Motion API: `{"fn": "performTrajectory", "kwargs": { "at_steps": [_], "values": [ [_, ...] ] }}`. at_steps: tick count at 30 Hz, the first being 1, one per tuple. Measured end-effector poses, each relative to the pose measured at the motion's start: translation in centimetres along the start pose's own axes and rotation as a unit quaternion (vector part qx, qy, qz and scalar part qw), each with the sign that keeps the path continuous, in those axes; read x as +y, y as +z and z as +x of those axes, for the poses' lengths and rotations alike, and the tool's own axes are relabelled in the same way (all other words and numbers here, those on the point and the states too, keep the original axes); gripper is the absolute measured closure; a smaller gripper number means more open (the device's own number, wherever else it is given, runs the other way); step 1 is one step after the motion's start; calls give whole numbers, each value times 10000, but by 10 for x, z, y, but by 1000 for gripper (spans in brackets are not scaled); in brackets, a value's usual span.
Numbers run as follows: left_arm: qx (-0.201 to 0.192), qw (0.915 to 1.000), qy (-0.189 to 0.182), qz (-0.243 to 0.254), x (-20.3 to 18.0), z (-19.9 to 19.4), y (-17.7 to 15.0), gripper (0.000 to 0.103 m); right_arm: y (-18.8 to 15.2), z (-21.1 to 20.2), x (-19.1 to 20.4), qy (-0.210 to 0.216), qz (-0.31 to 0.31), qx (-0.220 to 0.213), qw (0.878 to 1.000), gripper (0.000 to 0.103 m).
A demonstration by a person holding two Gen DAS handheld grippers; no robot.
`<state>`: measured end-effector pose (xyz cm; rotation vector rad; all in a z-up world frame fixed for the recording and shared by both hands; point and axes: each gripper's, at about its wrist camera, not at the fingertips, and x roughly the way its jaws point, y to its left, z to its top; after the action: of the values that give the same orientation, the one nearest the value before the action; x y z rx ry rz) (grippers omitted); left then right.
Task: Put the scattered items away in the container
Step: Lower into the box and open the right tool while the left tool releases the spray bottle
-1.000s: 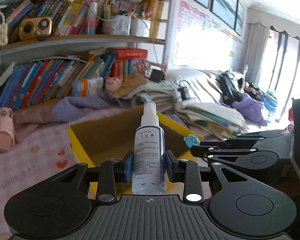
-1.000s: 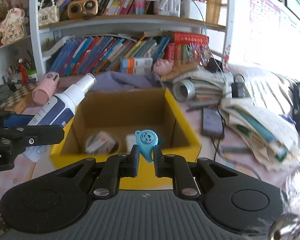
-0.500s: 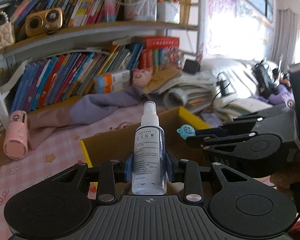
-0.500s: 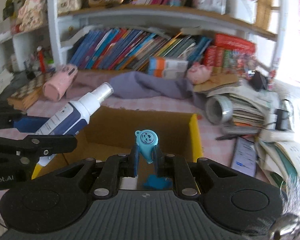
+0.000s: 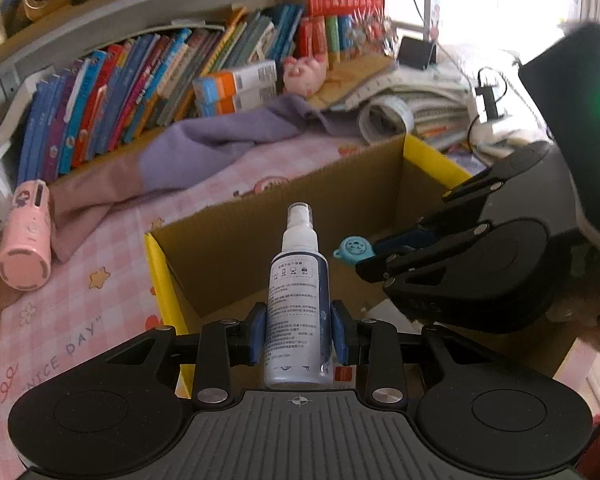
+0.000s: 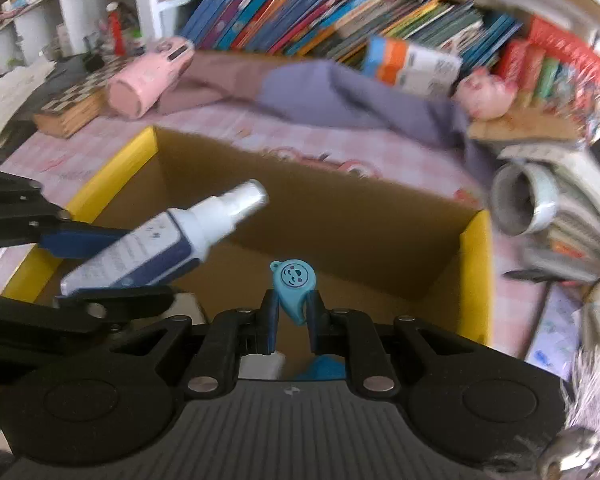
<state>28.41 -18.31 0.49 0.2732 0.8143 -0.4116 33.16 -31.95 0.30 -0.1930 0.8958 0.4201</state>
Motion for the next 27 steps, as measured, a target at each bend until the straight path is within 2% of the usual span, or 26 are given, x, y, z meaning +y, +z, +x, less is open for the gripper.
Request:
{"fn": "performTrajectory", "kwargs": {
  "at_steps": [4, 9, 12, 19, 22, 26, 27],
  "values": [
    [191, 9998, 10, 94, -5, 8, -1, 71, 1, 7, 0, 215, -111, 238, 9994, 89],
    [306, 9994, -24, 166, -14, 14, -5, 71, 0, 8, 2, 267, -137, 317, 9990, 89],
    [292, 9994, 1, 205, -18, 16, -4, 71, 0, 8, 1, 263, -75, 316, 9991, 89],
    [-2, 9994, 118, 310, -27, 6, -2, 67, -1, 4, -5, 200, 108, 199, 9995, 88],
    [-137, 9992, 212, 312, -28, 0, -3, 57, -1, 1, -5, 166, 134, 120, 9997, 77],
    [-289, 9984, 408, 250, -27, -9, -5, 46, -2, -3, -7, 104, 193, -12, 9998, 68],
    [-338, 9982, 454, 218, -27, -12, -6, 43, -2, -5, -7, 87, 219, -57, 9997, 63]
  ]
}}
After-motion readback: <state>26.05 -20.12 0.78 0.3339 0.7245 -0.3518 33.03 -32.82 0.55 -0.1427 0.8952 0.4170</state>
